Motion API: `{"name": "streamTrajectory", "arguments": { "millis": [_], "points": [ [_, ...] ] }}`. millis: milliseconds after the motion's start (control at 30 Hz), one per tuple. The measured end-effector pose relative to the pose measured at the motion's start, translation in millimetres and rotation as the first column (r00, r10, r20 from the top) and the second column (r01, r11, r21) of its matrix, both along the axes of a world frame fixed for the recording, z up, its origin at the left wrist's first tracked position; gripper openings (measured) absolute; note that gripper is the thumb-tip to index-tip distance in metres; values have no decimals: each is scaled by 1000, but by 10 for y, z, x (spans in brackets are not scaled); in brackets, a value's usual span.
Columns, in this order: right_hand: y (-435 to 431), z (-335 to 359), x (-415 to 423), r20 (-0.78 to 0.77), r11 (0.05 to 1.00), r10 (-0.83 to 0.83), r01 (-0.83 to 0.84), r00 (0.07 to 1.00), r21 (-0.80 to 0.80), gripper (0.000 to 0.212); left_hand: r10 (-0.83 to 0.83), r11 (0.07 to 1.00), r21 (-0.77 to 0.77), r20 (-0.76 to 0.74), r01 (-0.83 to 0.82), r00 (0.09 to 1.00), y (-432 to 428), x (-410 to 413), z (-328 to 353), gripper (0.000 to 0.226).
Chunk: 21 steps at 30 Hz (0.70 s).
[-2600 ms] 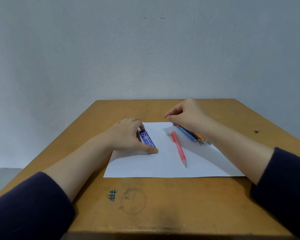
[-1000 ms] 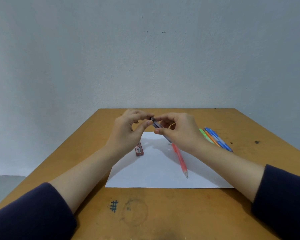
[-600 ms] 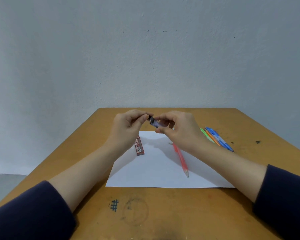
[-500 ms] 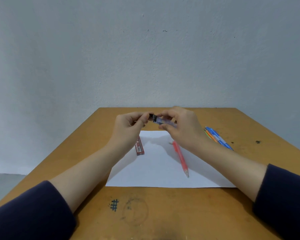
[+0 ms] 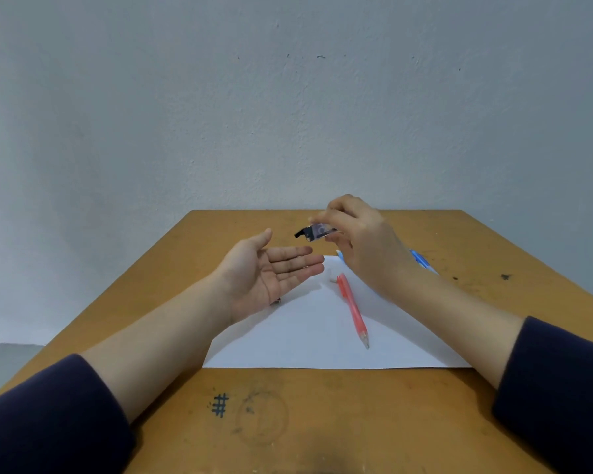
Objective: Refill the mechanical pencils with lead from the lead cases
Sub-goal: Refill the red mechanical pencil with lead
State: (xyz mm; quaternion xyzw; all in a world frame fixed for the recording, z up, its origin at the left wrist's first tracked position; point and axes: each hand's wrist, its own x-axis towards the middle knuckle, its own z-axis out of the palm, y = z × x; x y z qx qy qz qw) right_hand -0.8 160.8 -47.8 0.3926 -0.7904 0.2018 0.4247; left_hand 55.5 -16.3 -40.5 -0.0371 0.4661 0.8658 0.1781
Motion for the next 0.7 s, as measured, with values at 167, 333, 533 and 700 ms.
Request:
{"name": "streamTrajectory", "arguments": {
  "millis": [167, 333, 533, 700],
  "points": [
    [2, 7, -3, -74, 999, -23, 25, 997, 32, 54, -2, 998, 56, 21, 1, 1000, 5, 6, 12, 60],
    [16, -29, -69, -147, 999, -8, 16, 989, 48, 44, 0, 998, 68, 29, -2, 1000, 9, 6, 14, 59],
    [27, -46, -108, -194, 997, -39, 51, 980, 57, 47, 0, 999, 50, 31, -2, 1000, 13, 11, 21, 59],
    [24, -19, -47, -206, 993, -76, 93, 976, 75, 67, -5, 999, 44, 43, 3, 999, 20, 28, 25, 59]
  ]
}}
